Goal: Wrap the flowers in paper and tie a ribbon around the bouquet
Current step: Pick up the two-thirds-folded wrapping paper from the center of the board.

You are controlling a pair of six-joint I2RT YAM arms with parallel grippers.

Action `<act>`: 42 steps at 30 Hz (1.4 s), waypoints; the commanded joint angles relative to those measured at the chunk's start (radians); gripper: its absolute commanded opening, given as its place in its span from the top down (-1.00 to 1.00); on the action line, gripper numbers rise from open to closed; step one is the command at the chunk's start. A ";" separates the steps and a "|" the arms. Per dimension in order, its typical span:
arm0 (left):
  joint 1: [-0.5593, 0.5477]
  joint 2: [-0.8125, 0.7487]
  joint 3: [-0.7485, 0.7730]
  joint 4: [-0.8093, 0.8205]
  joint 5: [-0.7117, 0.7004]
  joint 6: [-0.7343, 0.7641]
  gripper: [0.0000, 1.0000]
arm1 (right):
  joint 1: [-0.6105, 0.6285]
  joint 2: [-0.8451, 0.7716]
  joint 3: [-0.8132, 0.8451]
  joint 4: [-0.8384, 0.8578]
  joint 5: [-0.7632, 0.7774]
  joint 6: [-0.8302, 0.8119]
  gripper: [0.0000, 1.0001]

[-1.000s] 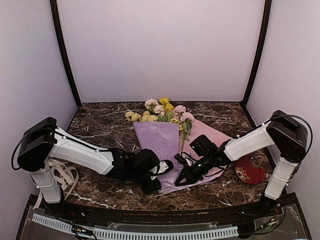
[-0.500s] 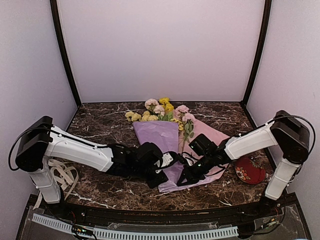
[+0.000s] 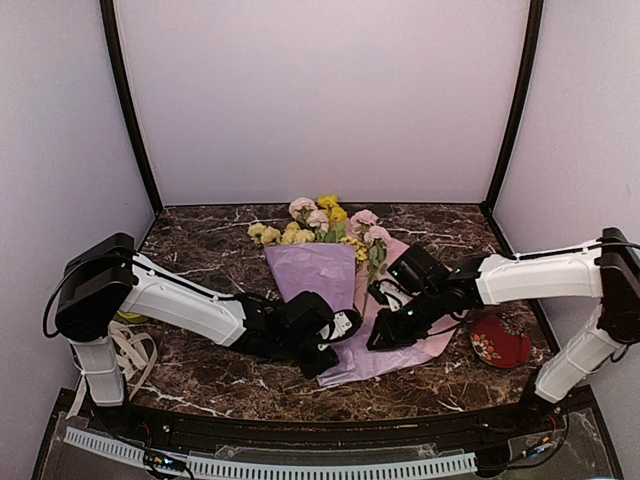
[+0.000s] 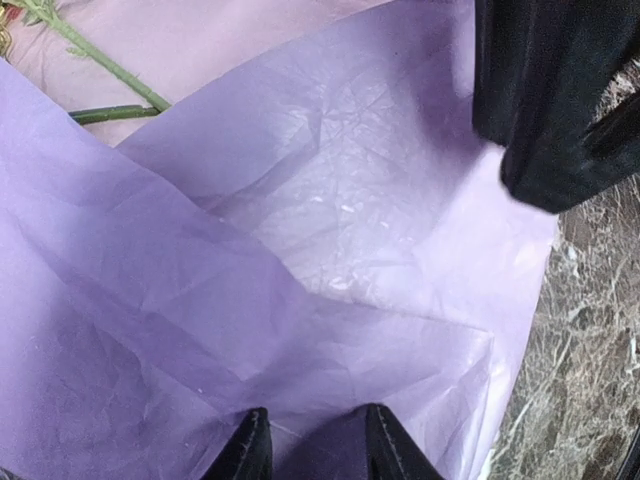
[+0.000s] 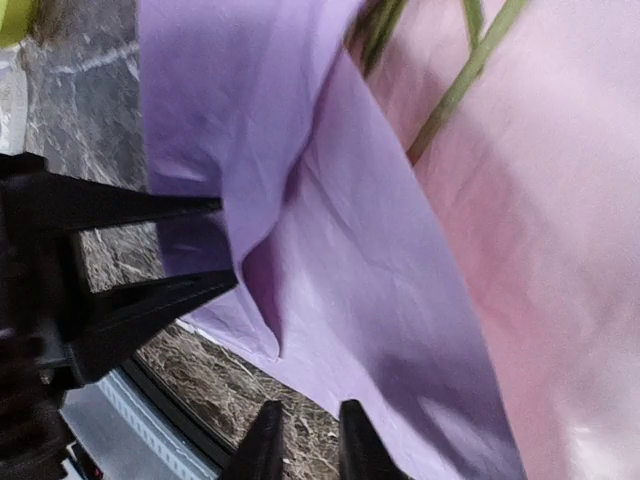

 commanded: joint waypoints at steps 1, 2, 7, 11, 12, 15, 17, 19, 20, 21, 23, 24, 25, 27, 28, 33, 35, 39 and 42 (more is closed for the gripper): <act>0.001 0.001 0.000 -0.020 0.025 0.025 0.33 | 0.004 -0.159 0.038 -0.155 0.210 0.049 0.37; 0.002 0.000 0.000 -0.019 0.026 0.027 0.33 | 0.001 -0.189 0.025 -0.172 0.226 0.067 0.26; 0.001 -0.001 -0.001 -0.018 0.027 0.027 0.32 | -0.069 -0.304 -0.101 -0.224 0.138 0.243 -0.23; 0.002 -0.001 -0.003 -0.018 0.025 0.024 0.32 | -0.165 -0.451 -0.188 -0.305 0.128 0.376 -0.44; 0.001 -0.001 -0.003 -0.016 0.025 0.023 0.32 | -0.180 -0.485 -0.202 -0.315 0.135 0.395 -0.54; 0.002 -0.003 -0.009 -0.010 0.025 0.021 0.32 | -0.221 -0.536 -0.255 -0.309 0.120 0.442 -0.57; 0.001 -0.004 -0.012 -0.007 0.027 0.019 0.32 | -0.252 -0.525 -0.287 -0.276 0.089 0.461 -0.57; 0.001 -0.006 -0.013 -0.008 0.025 0.019 0.32 | -0.274 -0.485 -0.314 -0.245 0.050 0.472 -0.57; 0.001 -0.006 -0.011 -0.010 0.023 0.019 0.32 | -0.282 -0.464 -0.324 -0.227 0.032 0.473 -0.56; 0.001 -0.006 -0.011 -0.011 0.022 0.018 0.32 | -0.288 -0.442 -0.329 -0.212 0.015 0.473 -0.56; 0.001 -0.007 -0.013 -0.011 0.021 0.014 0.32 | -0.294 -0.415 -0.329 -0.180 0.003 0.468 -0.52; 0.001 -0.008 -0.015 -0.009 0.021 0.012 0.32 | -0.294 -0.406 -0.326 -0.167 -0.001 0.465 -0.51; 0.001 -0.008 -0.015 -0.007 0.023 0.012 0.32 | -0.295 -0.399 -0.323 -0.159 0.001 0.459 -0.50; 0.001 -0.007 -0.018 -0.002 0.024 0.010 0.32 | -0.299 -0.382 -0.319 -0.144 0.004 0.446 -0.49; 0.001 -0.007 -0.020 -0.001 0.023 0.010 0.31 | -0.307 -0.370 -0.321 -0.139 0.005 0.438 -0.47; 0.002 -0.009 -0.016 -0.008 0.021 0.005 0.31 | -0.326 -0.332 -0.342 -0.110 -0.019 0.424 -0.32; 0.002 -0.009 -0.016 -0.007 0.021 0.009 0.31 | -0.329 -0.334 -0.340 -0.105 -0.007 0.419 -0.19; 0.002 -0.007 -0.015 -0.007 0.022 0.012 0.31 | -0.342 -0.348 -0.335 -0.095 0.024 0.409 0.17; 0.001 -0.007 -0.013 -0.011 0.023 0.019 0.31 | -0.345 -0.366 -0.332 -0.075 0.030 0.407 0.45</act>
